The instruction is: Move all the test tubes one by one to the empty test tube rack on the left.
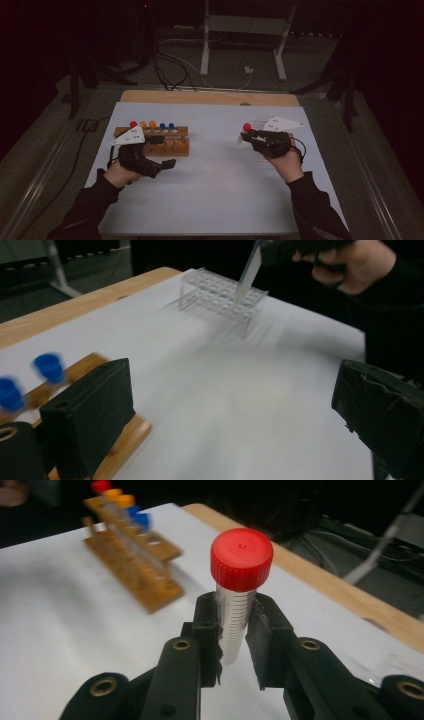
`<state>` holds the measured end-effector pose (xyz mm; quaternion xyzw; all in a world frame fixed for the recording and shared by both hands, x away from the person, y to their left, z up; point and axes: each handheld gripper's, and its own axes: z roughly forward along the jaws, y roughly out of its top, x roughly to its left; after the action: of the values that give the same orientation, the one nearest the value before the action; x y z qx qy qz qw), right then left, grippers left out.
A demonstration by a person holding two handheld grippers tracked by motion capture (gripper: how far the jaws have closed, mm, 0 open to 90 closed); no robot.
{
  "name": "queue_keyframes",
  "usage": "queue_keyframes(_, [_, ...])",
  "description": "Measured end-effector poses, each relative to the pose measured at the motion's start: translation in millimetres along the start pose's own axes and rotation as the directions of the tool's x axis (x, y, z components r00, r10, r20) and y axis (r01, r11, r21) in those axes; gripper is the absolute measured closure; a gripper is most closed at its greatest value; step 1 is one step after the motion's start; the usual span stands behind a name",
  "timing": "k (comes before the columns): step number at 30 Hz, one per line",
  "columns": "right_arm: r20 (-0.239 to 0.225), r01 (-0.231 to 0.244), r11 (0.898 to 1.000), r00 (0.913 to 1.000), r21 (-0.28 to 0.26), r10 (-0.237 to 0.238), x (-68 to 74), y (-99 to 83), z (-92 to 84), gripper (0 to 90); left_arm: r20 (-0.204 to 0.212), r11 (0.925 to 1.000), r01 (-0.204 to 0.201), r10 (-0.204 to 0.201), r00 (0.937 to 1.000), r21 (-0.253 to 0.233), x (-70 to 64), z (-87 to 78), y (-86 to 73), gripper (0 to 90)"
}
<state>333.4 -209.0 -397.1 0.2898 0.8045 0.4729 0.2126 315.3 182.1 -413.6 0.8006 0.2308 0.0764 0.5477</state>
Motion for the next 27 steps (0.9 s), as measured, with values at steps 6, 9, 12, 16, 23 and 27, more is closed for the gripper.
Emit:
queue_keyframes(6, [-0.084, 0.032, 0.999, 0.996, 0.018, -0.03, 28.4, -6.2, 10.2, 75.7, 0.06, 0.9998, -0.017, 0.017, 0.998, -0.009, -10.9, 19.1, 16.6, 4.4])
queue_keyframes(9, [-0.125, 0.044, 0.999, 0.9914, 0.027, -0.04, 40.7, -9.5, 15.9, 75.7, 0.084, 0.9995, -0.028, 0.029, 0.9961, -0.013, -16.2, 29.2, 23.5, 5.7])
queue_keyframes(12, [-0.152, 0.057, 0.998, 0.9871, 0.037, -0.051, 50.1, -11.3, 21.6, 75.7, 0.11, 0.9991, -0.04, 0.041, 0.993, -0.014, -22.1, 41.9, 30.6, 8.7])
queue_keyframes(16, [-0.178, 0.073, 0.997, 0.9818, 0.038, -0.065, 59.3, -10.5, 25.7, 75.6, 0.128, 0.998, -0.064, 0.063, 0.9898, 0.0, -29.1, 58.0, 35.9, 16.7])
queue_keyframes(23, [-0.212, 0.088, 0.995, 0.9742, 0.041, -0.077, 69.1, -9.8, 31.0, 75.6, 0.15, 0.9954, -0.096, 0.094, 0.9842, 0.005, -34.9, 75.0, 40.3, 31.2])
queue_keyframes(27, [-0.218, 0.084, 0.996, 0.9733, 0.04, -0.073, 69.8, -9.1, 31.2, 75.7, 0.149, 0.9928, -0.119, 0.116, 0.982, 0.01, -37.2, 81.4, 40.7, 44.6])
